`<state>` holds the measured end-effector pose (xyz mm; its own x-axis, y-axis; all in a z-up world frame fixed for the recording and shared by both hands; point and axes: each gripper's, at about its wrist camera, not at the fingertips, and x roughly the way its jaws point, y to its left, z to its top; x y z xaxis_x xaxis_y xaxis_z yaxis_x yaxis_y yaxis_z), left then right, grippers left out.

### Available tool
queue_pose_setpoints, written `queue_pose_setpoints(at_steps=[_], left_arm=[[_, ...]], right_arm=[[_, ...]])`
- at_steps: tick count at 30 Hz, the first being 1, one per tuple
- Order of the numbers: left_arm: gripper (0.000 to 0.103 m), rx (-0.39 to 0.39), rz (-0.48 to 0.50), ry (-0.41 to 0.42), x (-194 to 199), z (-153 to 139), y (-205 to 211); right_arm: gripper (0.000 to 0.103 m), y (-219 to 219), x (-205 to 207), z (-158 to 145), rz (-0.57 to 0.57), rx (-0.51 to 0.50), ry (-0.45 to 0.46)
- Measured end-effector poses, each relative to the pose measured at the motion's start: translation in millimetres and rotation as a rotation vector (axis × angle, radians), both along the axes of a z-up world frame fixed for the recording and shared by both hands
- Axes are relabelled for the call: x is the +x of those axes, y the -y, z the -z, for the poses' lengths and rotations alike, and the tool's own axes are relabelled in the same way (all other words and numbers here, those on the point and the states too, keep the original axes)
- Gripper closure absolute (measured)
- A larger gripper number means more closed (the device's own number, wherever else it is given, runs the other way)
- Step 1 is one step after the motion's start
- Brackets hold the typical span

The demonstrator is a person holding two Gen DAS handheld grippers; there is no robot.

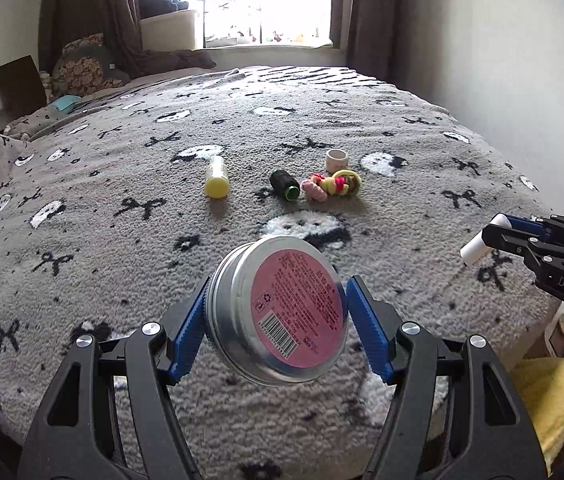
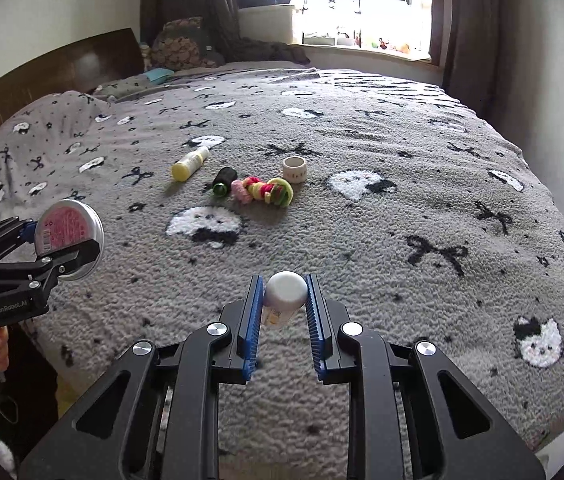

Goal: Collect trash
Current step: 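Lower the tin and white stick into the bin and open both tools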

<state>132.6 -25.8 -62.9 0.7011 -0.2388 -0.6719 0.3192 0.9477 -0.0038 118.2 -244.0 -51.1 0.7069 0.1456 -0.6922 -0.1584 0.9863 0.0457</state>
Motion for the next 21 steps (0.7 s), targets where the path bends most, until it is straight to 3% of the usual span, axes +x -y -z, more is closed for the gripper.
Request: queue_pose_setpoints(at_steps=[12, 21], left_arm=[[0.039, -0.021, 0.018, 0.016, -106, 9, -5], [0.039, 0.006, 0.04, -0.11, -156, 74, -6]], right_arm=[[0.081, -17, -102, 6, -0.079, 0.026, 0.015], [0.081, -36, -153, 61, -0.151, 0.049, -0.109]])
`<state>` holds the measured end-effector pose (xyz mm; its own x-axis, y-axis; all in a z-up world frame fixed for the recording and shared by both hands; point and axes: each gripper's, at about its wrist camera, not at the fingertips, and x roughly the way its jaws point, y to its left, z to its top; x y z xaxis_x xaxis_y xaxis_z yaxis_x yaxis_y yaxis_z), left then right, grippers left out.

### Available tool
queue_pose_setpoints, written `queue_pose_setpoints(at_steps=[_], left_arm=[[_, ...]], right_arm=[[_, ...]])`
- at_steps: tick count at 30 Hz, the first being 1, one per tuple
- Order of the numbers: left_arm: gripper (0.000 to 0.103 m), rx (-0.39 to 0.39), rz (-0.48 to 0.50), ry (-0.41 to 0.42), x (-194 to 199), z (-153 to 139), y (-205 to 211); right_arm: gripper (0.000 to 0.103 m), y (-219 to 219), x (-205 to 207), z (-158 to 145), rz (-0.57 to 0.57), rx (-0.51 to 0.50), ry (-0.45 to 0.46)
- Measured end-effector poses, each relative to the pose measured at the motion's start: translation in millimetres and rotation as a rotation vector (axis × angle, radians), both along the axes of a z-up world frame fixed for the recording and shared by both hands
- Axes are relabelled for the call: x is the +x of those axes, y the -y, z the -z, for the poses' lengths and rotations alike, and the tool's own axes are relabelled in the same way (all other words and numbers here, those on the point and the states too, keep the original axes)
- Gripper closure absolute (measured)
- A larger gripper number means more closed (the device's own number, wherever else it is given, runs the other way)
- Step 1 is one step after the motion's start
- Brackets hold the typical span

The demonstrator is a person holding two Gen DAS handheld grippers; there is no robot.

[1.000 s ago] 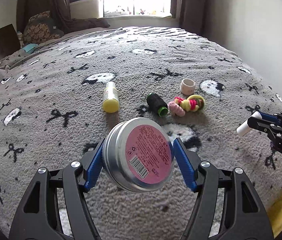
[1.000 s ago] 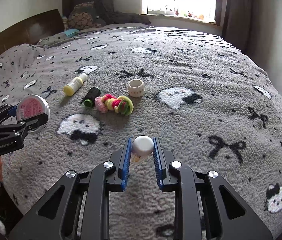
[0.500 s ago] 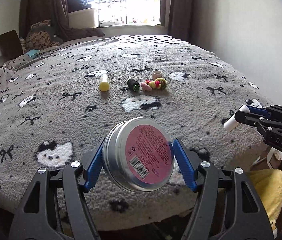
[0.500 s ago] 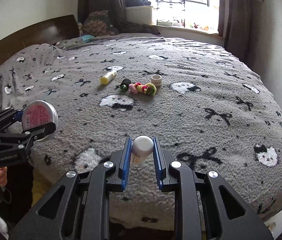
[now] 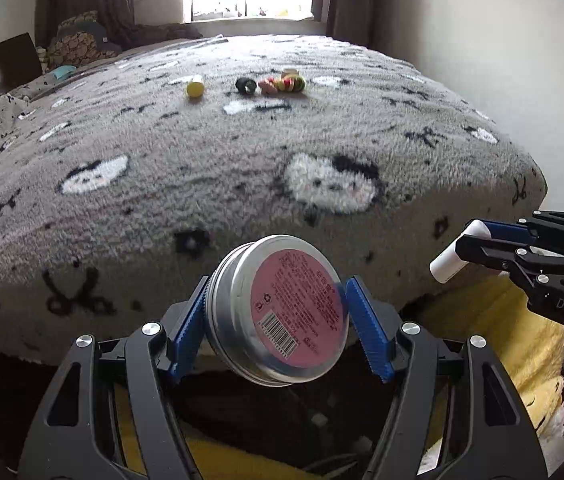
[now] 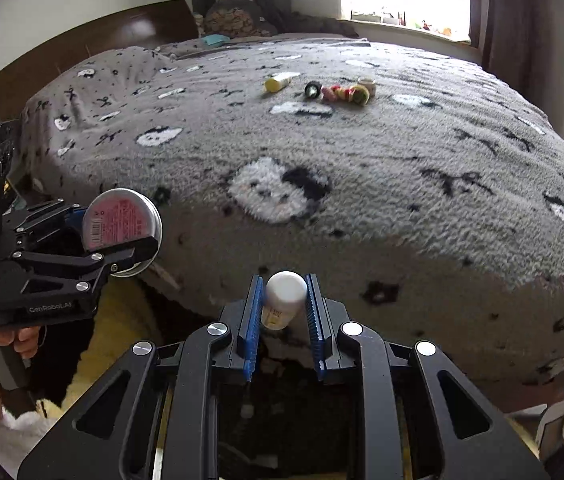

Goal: Collect trash
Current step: 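Lower the tin and white stick into the bin and open both tools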

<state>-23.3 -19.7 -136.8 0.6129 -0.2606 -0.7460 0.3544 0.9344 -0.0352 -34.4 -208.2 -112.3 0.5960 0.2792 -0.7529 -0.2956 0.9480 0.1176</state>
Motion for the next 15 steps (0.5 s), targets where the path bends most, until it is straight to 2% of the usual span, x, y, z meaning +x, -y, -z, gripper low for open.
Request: queue_pose_setpoints(at_steps=[9, 15], left_arm=[[0.039, 0.039, 0.026, -0.192, -15, 81, -1], [0.039, 0.055, 0.063, -0.291, -14, 120, 7]], right_arm=[[0.081, -11, -8, 72, -0.003, 0.017, -0.186], [0.081, -19, -6, 102, 0.011, 0.009, -0.258]])
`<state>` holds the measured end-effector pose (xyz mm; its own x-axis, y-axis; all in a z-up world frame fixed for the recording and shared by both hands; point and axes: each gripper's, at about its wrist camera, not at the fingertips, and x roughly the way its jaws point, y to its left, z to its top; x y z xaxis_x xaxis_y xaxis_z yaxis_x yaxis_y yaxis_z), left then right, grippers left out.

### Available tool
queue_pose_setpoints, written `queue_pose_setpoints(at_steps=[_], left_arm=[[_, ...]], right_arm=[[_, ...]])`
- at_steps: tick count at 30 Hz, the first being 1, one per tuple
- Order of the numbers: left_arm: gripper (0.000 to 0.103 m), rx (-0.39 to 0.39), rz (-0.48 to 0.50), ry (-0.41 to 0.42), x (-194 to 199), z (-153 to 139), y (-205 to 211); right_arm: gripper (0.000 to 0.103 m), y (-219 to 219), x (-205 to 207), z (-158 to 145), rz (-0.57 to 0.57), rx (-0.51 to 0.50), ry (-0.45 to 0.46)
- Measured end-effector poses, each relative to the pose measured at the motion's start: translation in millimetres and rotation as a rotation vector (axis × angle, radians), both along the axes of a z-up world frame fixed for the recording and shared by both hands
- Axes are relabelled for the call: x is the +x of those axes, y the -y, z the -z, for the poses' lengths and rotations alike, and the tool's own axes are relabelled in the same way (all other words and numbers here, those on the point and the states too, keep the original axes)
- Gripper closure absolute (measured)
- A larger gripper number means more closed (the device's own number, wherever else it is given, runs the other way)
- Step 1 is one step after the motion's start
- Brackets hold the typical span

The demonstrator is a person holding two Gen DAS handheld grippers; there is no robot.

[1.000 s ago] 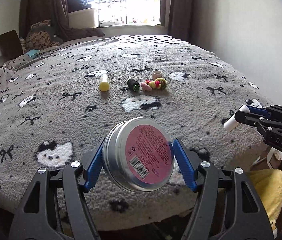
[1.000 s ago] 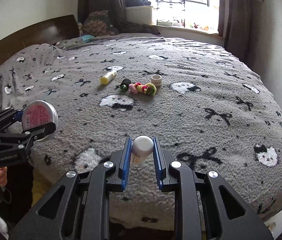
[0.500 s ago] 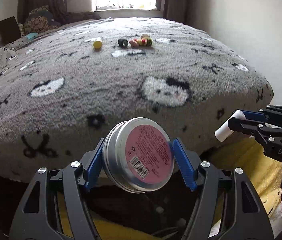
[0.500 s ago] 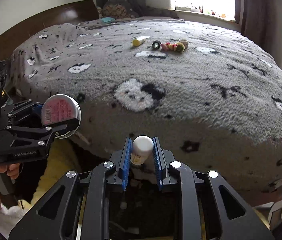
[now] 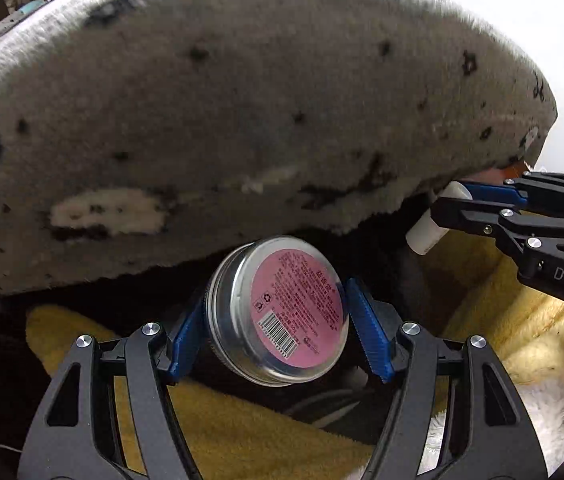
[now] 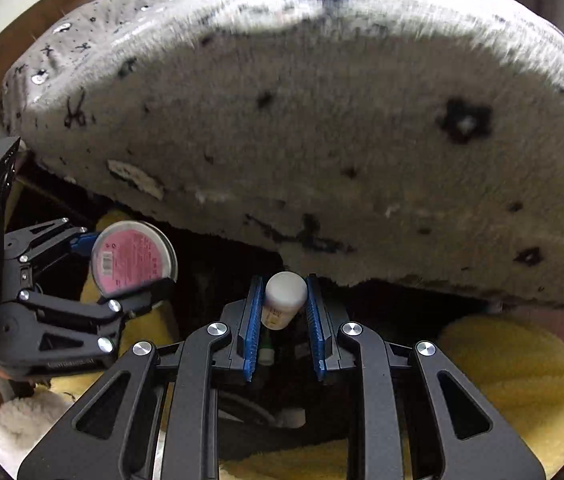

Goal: Collect trash
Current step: 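Lower the tin and white stick into the bin and open both tools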

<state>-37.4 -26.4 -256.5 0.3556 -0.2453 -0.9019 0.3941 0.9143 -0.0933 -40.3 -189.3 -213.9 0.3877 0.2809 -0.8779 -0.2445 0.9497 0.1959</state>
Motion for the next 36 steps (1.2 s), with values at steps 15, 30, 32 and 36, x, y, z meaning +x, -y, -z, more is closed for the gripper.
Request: queue_pose_setpoints(at_steps=[15, 30, 32, 36], left_arm=[[0.039, -0.004, 0.009, -0.174, 11, 53, -1], [0.008, 0.022, -0.015, -0.128, 17, 37, -3], [0.008, 0.02, -0.018, -0.117, 17, 30, -5], [0.008, 0.004, -0.024, -0.089, 18, 15, -9]], right_arm=[[0.079, -4, 6, 33, 0.034, 0.008, -0.099], [0.025, 12, 18, 27, 0.127, -0.015, -0.07], [0.019, 14, 18, 23, 0.133, -0.013, -0.06], [0.015, 19, 18, 9, 0.133, -0.005, -0.032]])
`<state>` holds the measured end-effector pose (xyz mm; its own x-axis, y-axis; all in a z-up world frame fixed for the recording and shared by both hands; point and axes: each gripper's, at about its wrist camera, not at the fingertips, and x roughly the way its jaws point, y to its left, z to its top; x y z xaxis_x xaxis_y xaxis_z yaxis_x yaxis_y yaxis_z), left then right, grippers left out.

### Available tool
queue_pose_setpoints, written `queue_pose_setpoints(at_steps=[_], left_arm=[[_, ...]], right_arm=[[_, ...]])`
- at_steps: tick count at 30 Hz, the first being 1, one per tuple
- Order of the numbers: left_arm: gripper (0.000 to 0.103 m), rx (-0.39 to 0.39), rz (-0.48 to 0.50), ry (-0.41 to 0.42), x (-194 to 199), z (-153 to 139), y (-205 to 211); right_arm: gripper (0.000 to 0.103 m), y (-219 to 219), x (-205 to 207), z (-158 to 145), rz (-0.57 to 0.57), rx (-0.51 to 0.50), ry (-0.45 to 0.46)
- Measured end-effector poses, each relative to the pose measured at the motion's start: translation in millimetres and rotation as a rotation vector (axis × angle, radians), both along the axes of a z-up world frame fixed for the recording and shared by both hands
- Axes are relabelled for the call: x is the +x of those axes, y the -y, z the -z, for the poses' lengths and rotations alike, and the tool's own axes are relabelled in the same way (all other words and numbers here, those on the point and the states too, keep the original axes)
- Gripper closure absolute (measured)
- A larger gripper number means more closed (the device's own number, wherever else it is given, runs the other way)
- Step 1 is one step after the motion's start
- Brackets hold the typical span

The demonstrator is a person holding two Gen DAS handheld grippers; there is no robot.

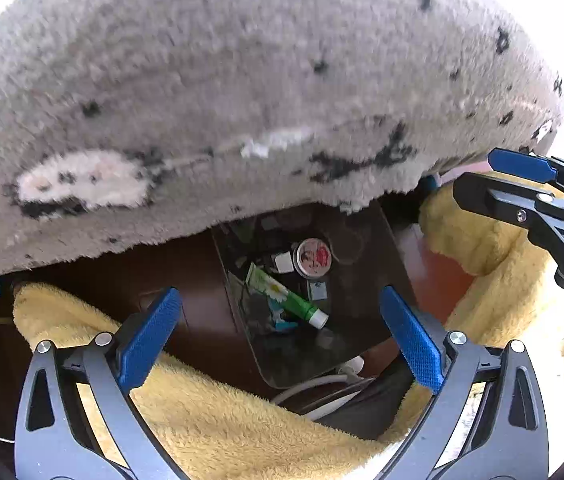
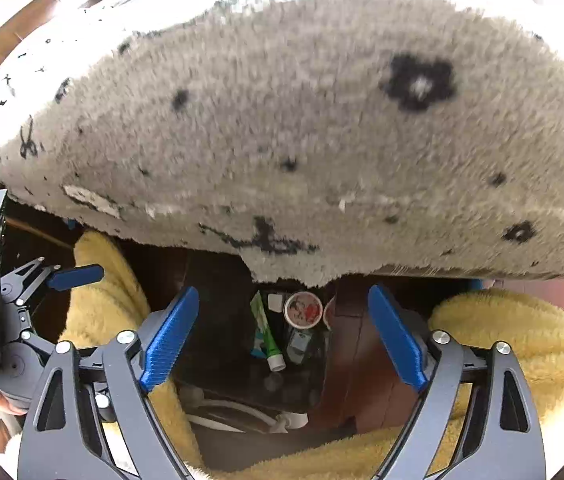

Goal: Collect trash
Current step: 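Lower the tin and white stick into the bin and open both tools, then raise both open tools back over the bed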

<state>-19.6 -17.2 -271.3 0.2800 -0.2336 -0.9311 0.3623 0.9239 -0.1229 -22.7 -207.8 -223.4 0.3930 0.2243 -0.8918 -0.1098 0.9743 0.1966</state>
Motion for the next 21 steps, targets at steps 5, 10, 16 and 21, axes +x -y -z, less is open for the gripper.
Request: queue_pose_setpoints(at_steps=[5, 10, 16, 21], left_arm=[[0.008, -0.012, -0.006, 0.085, -3, -38, -7], [0.008, -0.025, -0.029, 0.2, 1, -84, -21], [0.008, -0.042, -0.064, 0.308, 20, -129, -36], [0.008, -0.029, -0.096, 0.361, 45, -150, -44]], right_arm=[[0.01, 7, 0, -26, 0.0, 0.016, 0.06], [0.01, 11, 4, -64, -0.002, -0.006, 0.15], [0.007, 18, 21, -103, 0.004, -0.038, 0.258], [0.007, 21, 49, -124, 0.02, -0.057, 0.307]])
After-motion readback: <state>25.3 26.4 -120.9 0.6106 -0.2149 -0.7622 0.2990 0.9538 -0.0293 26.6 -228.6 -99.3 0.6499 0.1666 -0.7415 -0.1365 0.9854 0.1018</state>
